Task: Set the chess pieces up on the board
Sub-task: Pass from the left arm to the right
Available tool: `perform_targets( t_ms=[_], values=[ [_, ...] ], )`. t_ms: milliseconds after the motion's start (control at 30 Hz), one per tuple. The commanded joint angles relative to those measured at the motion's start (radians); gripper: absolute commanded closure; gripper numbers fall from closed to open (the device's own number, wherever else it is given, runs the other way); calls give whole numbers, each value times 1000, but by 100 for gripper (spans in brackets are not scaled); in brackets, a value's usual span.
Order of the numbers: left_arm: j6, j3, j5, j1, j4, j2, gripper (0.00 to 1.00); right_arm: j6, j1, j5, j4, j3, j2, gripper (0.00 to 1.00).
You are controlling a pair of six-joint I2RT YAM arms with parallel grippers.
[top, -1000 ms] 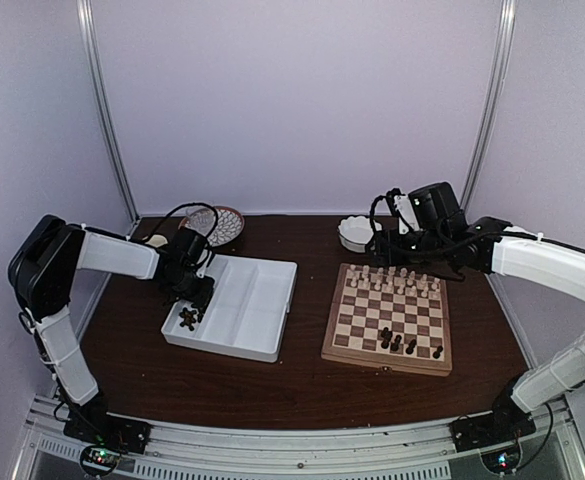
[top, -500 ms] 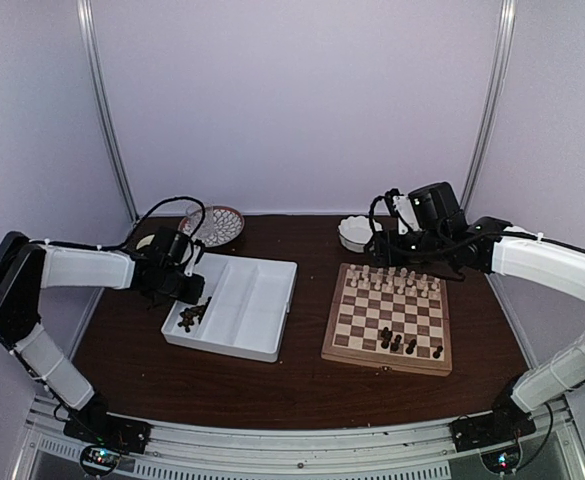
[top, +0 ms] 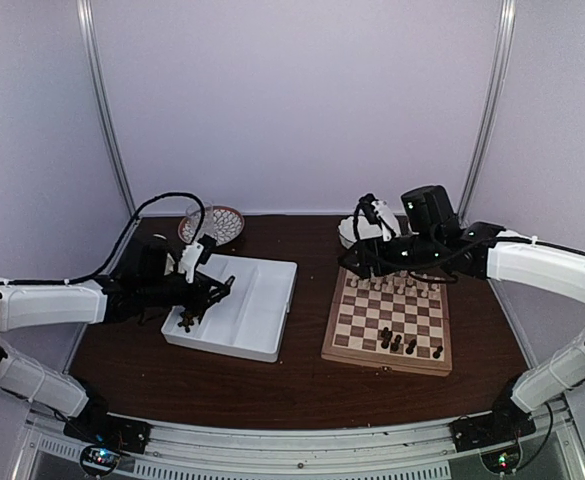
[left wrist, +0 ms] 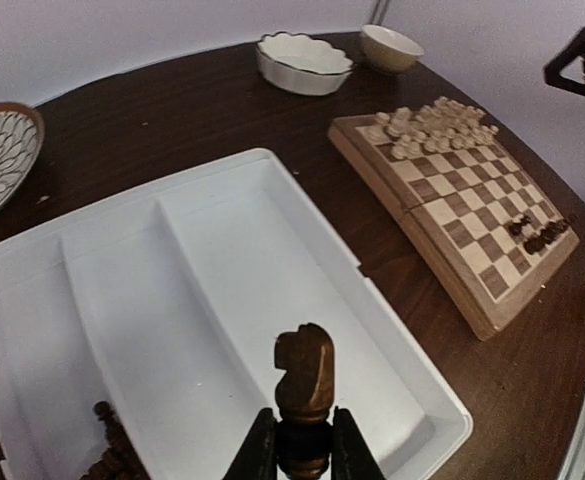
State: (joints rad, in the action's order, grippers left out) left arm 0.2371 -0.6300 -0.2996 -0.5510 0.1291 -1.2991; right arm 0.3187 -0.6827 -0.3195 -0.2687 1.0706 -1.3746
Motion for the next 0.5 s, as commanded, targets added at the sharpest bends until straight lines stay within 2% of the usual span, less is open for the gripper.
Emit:
perform_targets(
  t_ms=[0,200,367,400,467],
  values=[
    [-72,15,-164,-91,143,16,88,-18,-47,-142,66,9,-32,30],
    [-103,19,-185,-166,191,5,89,-32,-110,-202,107,19,-86,32],
    [-125,4,-185,-202,188,-14,90,3,-140,-253,114,56,-164,41],
    [-126,-1,-149,-209,179,-16,92,15,-143,-265,123,58,-174,41],
    [-157,-11,16,-249,138,-11,97,42,-148,-288,152,56,-188,41]
  ],
)
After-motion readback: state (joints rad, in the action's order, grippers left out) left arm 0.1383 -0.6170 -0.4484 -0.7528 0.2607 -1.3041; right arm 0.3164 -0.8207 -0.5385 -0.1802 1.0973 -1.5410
